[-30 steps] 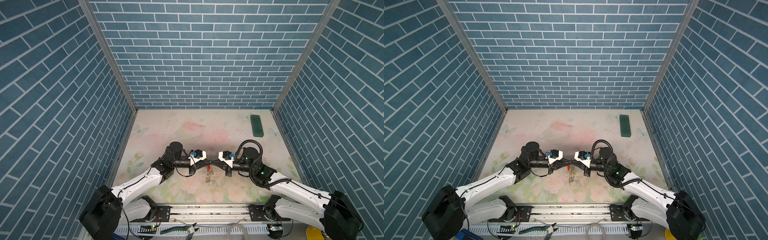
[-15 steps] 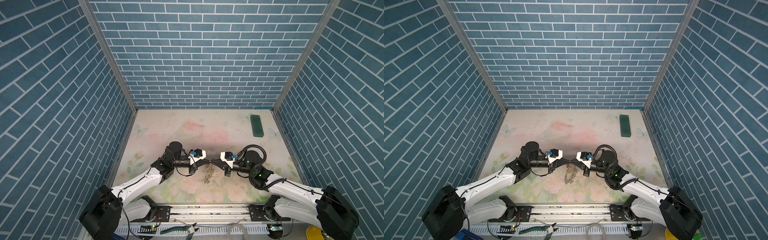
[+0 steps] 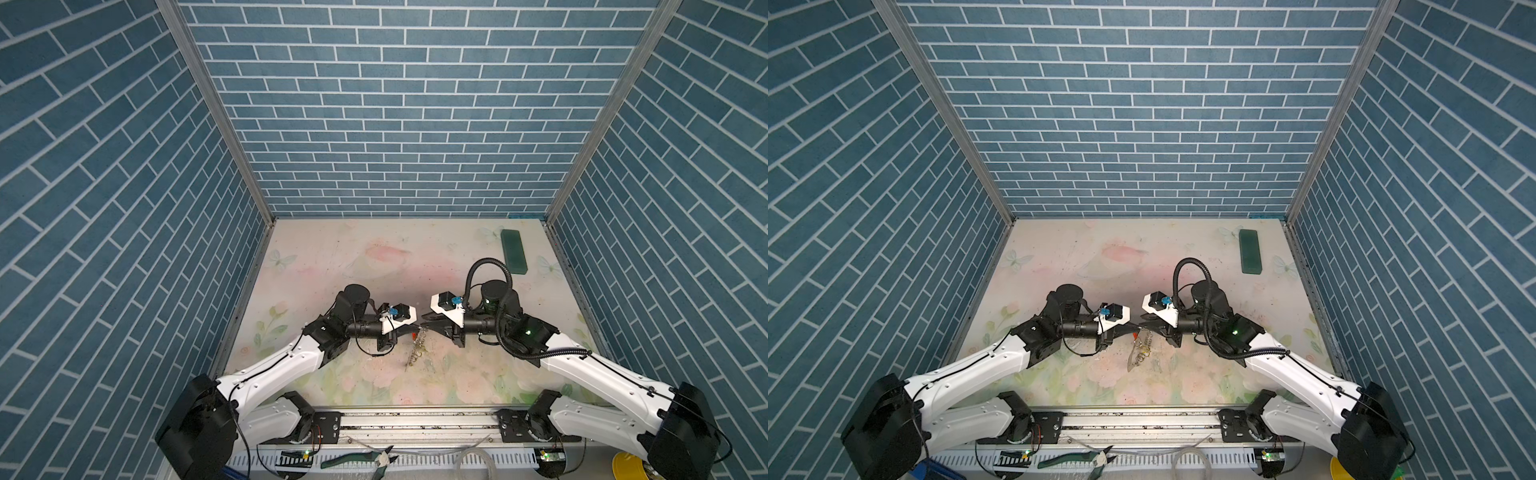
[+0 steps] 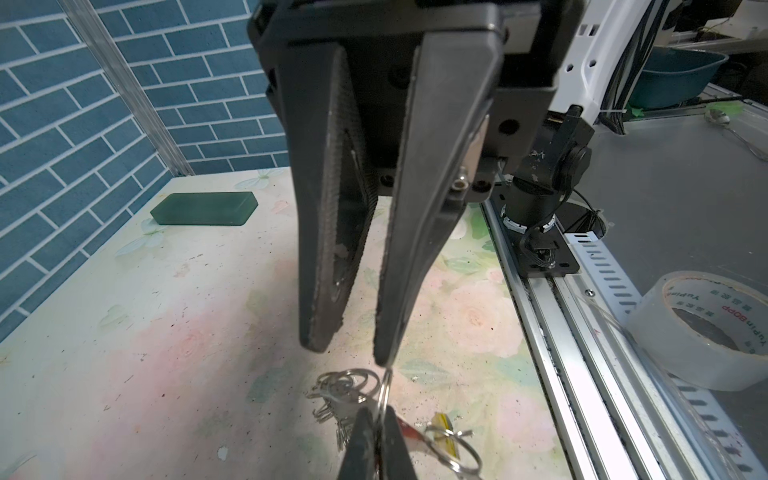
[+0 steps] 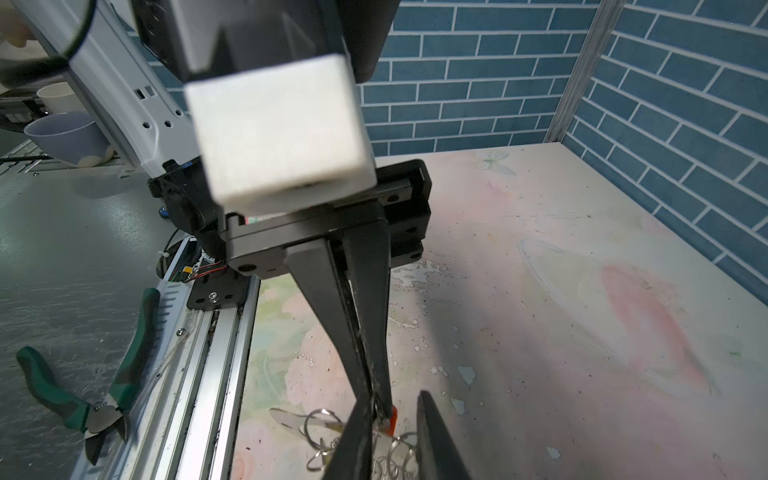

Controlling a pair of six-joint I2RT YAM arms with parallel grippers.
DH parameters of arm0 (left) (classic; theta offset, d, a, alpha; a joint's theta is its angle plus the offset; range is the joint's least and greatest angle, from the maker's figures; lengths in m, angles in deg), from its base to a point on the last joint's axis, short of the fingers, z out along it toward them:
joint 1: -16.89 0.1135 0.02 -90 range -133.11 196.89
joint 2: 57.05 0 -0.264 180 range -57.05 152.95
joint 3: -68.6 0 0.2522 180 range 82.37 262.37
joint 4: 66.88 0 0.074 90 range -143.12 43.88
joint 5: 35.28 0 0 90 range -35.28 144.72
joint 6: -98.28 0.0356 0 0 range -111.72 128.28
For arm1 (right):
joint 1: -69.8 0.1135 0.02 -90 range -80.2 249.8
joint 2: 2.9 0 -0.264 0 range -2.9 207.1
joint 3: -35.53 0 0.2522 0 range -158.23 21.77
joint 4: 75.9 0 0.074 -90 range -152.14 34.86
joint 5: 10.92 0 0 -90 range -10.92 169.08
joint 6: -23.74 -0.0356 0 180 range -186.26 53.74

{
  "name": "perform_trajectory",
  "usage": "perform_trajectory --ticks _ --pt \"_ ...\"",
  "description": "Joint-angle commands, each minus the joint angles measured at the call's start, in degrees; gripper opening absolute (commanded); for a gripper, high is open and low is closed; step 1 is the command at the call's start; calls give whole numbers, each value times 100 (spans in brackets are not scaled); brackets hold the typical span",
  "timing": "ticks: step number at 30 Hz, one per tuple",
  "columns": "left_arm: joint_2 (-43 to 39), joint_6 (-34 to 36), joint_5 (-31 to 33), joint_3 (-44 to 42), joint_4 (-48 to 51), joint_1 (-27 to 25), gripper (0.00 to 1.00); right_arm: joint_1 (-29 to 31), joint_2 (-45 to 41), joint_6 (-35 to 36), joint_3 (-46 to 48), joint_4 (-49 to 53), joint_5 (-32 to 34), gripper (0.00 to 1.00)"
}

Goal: Put the keys on the keyring

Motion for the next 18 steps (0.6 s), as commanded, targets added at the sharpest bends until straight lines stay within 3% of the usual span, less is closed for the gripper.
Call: perform_trajectory --ticks 1,11,18 --pt "-77 131 26 156 218 -37 0 56 116 217 -283 652 -120 19" --pt "-86 106 10 164 170 -37 0 135 309 226 -330 735 -163 17" --pt "-48 86 -102 177 159 -37 0 175 398 235 -350 605 -175 8"
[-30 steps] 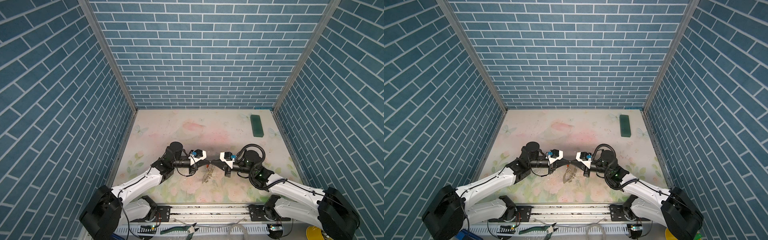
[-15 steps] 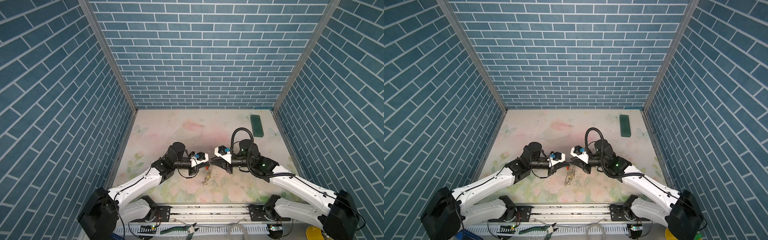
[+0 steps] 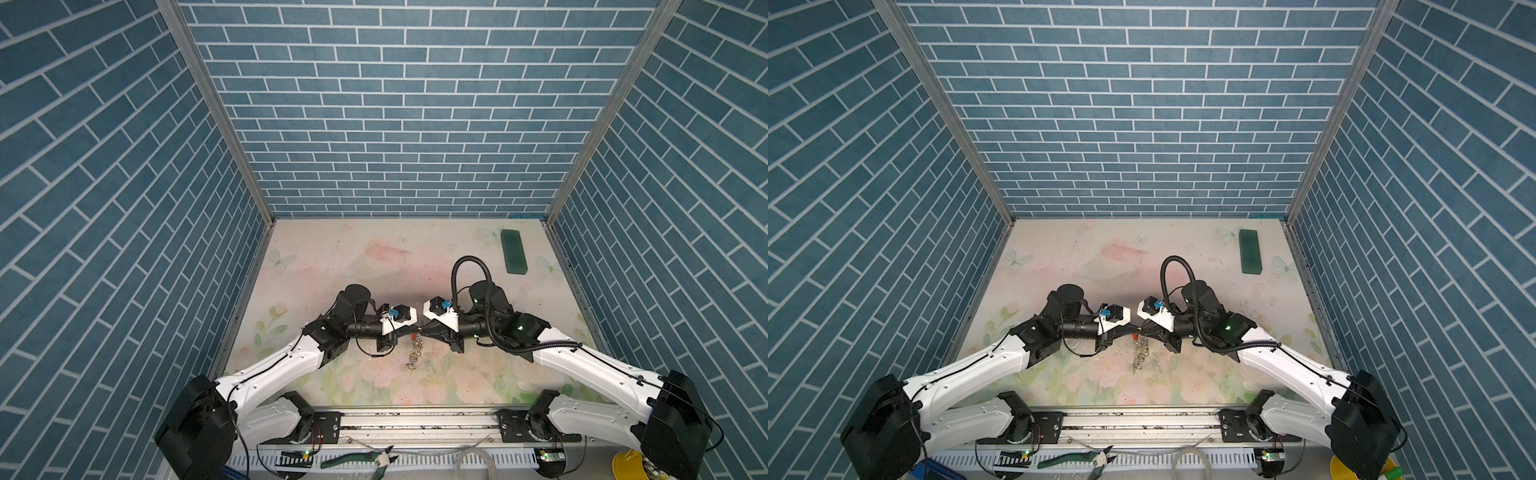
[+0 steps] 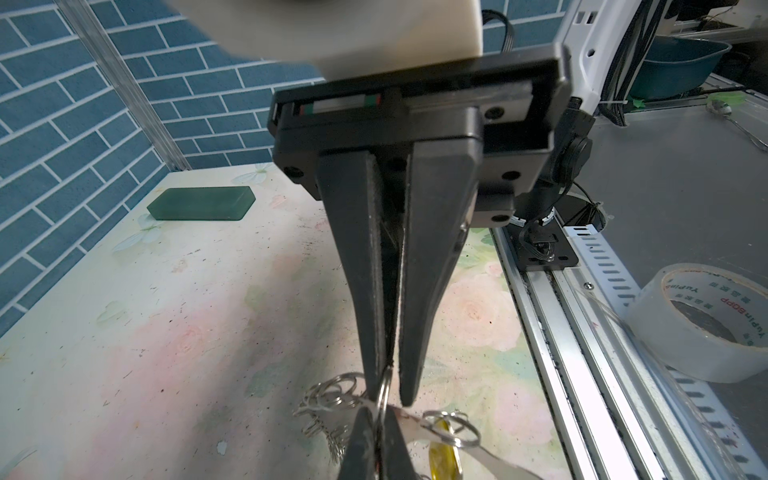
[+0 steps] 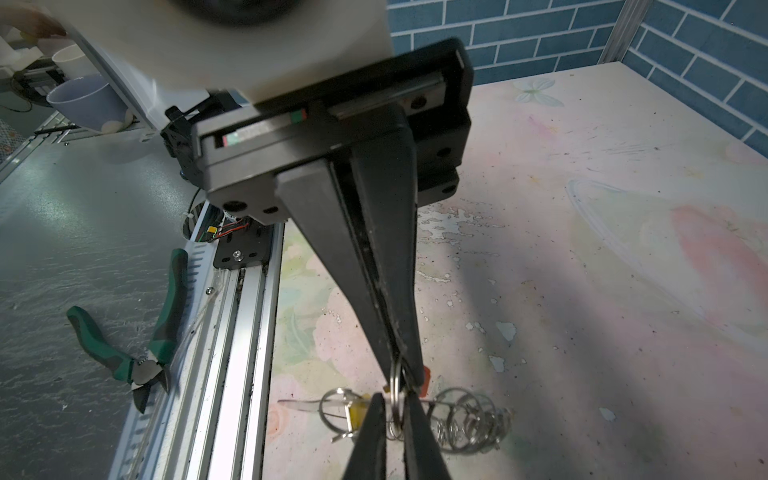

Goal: Put the keys on the keyring

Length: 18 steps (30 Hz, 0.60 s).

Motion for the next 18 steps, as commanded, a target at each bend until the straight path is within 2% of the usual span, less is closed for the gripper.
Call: perform_trajectory --ticks 1,10,13,18 --pt "-17 8 -123 163 32 -26 0 54 30 135 -232 -49 -121 7" --pt "12 8 -156 141 32 -26 1 63 -149 48 -100 -341 68 0" --pt "-99 -397 225 -55 -535 37 7 55 -421 -133 262 -957 206 0" --pt "-238 -833 73 -354 -1296 250 14 41 -640 -724 834 -2356 -190 0"
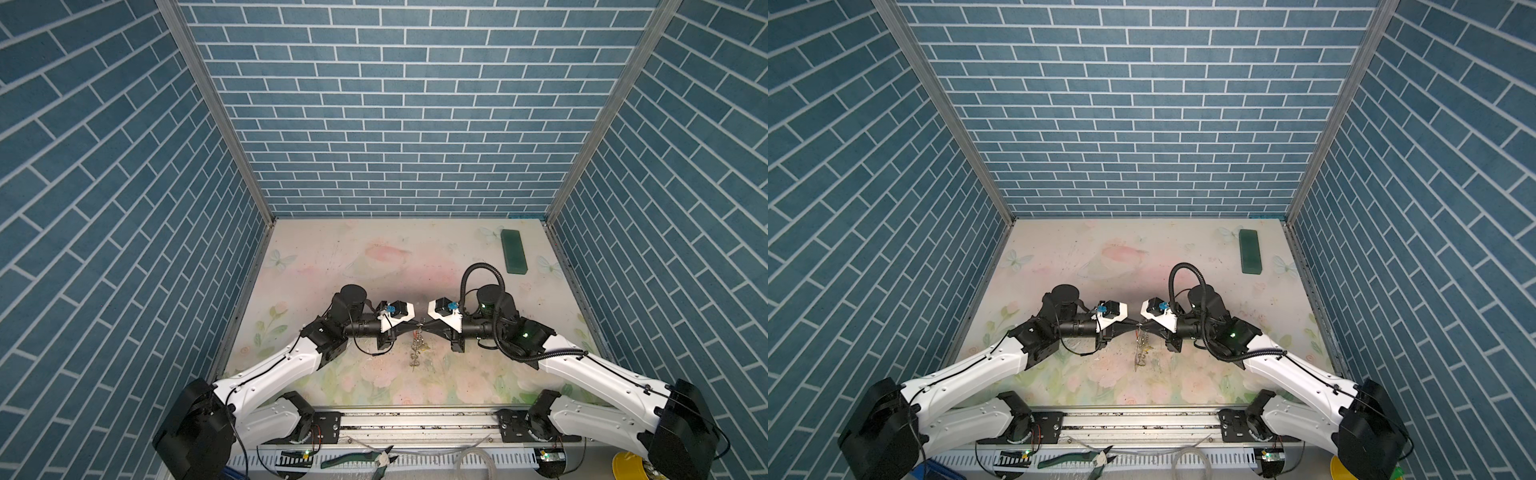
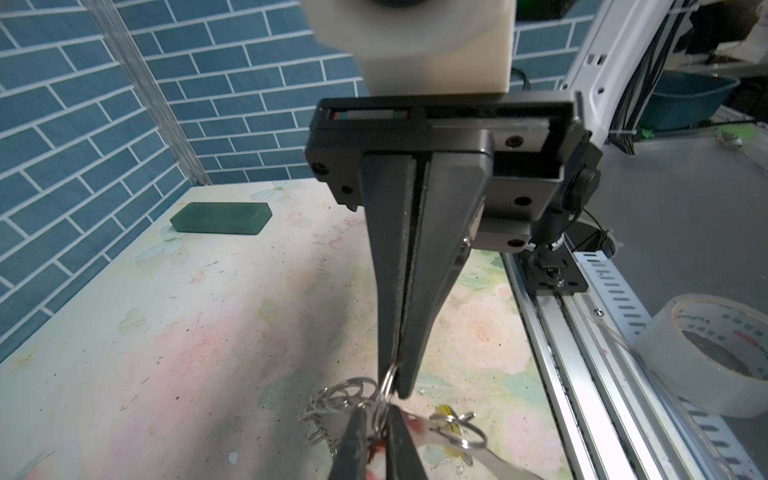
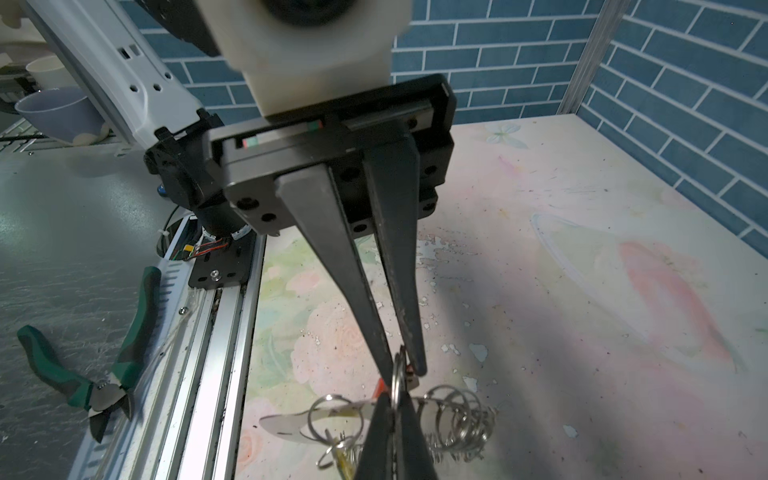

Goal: Put the keys on the keyring

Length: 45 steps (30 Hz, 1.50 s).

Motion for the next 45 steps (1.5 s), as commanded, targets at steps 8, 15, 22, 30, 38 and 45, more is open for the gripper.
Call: perform_trajectory --ticks 8,15,22,30,38,45 --pt "-179 -449 -513 -296 -1004 135 20 24 -182 -766 960 -2689 -315 0" --pt "-63 -419 -667 -229 -866 135 16 23 -30 -956 1320 -3814 -339 0" --pt "-67 -423 -701 -203 -877 135 8 24 216 -906 1323 -3916 -450 0" --pt "-46 -273 -527 -178 -730 136 0 27 17 -574 1157 -3032 -72 8" --pt "-119 603 182 136 419 -141 0 49 -199 422 146 -112 478 25" --pt "-27 733 220 297 745 -232 0 230 3 570 -368 573 406 23"
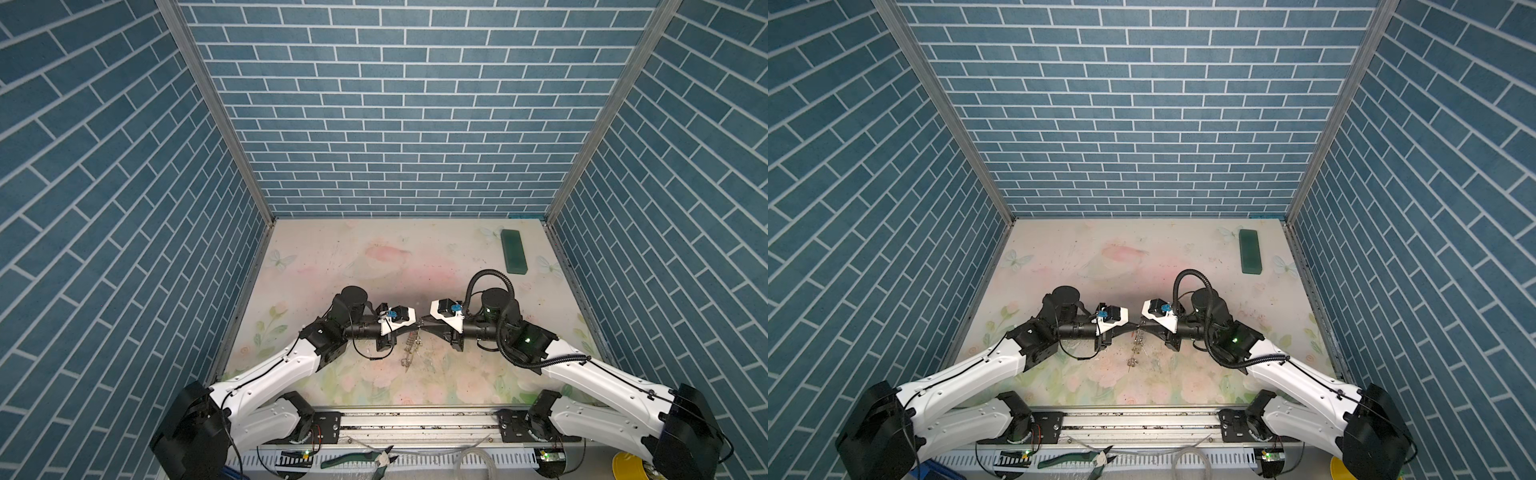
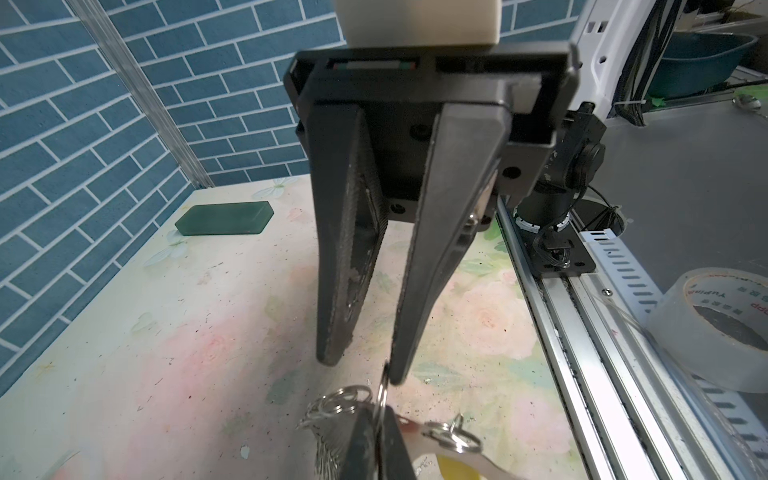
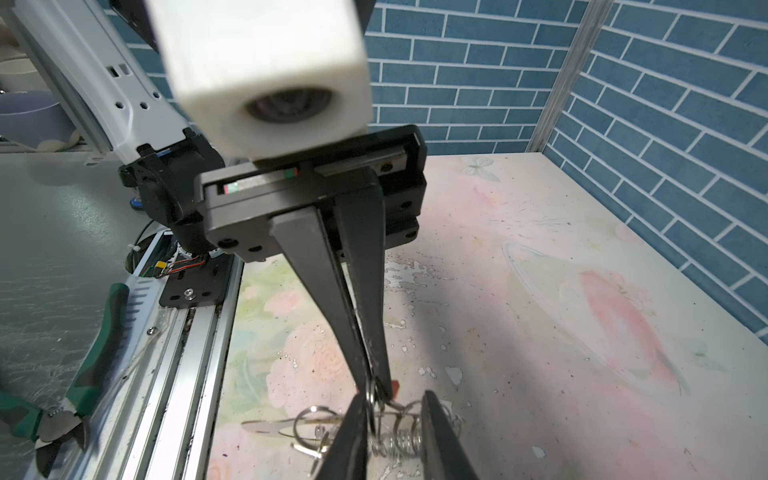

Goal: Put the keys on the keyring

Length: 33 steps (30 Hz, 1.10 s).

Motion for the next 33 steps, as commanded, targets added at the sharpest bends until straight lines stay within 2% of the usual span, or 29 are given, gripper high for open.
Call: perform_trajectory --ticks 1,11,16,22,27,29,31,33 --pt "28 162 0 167 196 -43 0 105 98 341 -318 636 76 22" --pt "12 126 -43 151 143 -49 0 183 308 437 -444 869 121 17" --pt "20 123 -121 149 152 -49 0 192 285 392 -454 797 105 9" --pt "58 156 -243 173 270 -49 0 195 226 304 -464 684 151 8" --pt "69 155 -282 192 294 -49 0 204 222 282 -467 645 212 0" --pt "23 101 -188 118 169 -48 1 201 74 176 -327 363 283 0" --pt "-23 -26 -83 20 -15 -40 9 172 -143 -16 -13 -194 324 0" --pt "-47 -149 -101 -36 -168 6 11 66 -282 -240 276 -738 194 0"
